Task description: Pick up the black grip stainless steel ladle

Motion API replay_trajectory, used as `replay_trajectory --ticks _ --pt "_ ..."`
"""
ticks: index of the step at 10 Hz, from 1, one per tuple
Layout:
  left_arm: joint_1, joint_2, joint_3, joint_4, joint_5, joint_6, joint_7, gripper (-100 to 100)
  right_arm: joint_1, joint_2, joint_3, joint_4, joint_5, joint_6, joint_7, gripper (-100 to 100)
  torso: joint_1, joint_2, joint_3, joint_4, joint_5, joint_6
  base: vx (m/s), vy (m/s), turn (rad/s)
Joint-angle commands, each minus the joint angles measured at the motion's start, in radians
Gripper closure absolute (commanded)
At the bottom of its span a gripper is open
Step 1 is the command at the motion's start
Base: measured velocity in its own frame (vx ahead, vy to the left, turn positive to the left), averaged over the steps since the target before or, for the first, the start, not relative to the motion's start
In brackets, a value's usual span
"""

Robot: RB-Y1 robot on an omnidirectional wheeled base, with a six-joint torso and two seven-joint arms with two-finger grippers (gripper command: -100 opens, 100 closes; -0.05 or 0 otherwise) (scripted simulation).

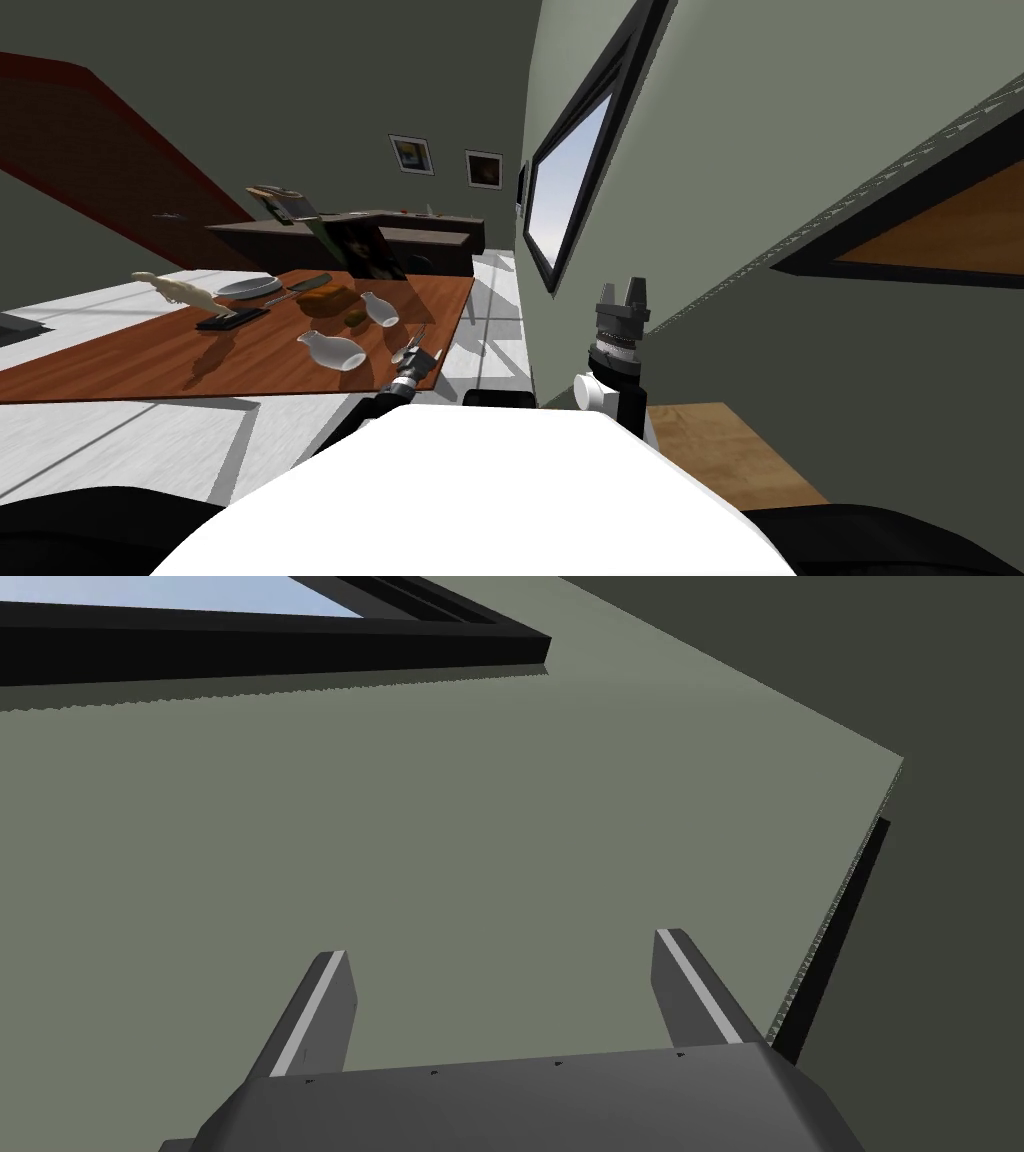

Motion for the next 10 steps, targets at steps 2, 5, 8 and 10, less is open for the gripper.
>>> replay_trajectory --ticks 2,5,8,10 --pt "0.014 0.033 0.011 0.04 0.061 0.018 0.027 -100 0.0 0.0 0.0 0.0 0.0 0.0 0.0 0 0.0 -0.002 -0.001 0.0 0.0 0.0 0.106 -0.007 0.016" --pt "0.053 0.085 0.036 0.1 0.151 0.072 0.068 -100 0.0 0.0 0.0 0.0 0.0 0.0 0.0 0 0.0 -0.005 -0.003 -0.001 0.0 0.0 0.157 -0.01 0.02" --pt "0.071 0.113 0.051 0.132 0.221 0.098 0.089 -100 0.0 0.0 0.0 0.0 0.0 0.0 0.0 0 0.002 -0.005 -0.003 -0.001 0.001 0.0 0.141 0.011 0.016" --pt "0.09 0.14 0.067 0.164 0.273 0.123 0.111 -100 0.0 0.0 0.0 0.0 0.0 0.0 0.0 0 0.0 -0.006 -0.003 -0.001 0.0 0.0 0.157 -0.016 0.021"
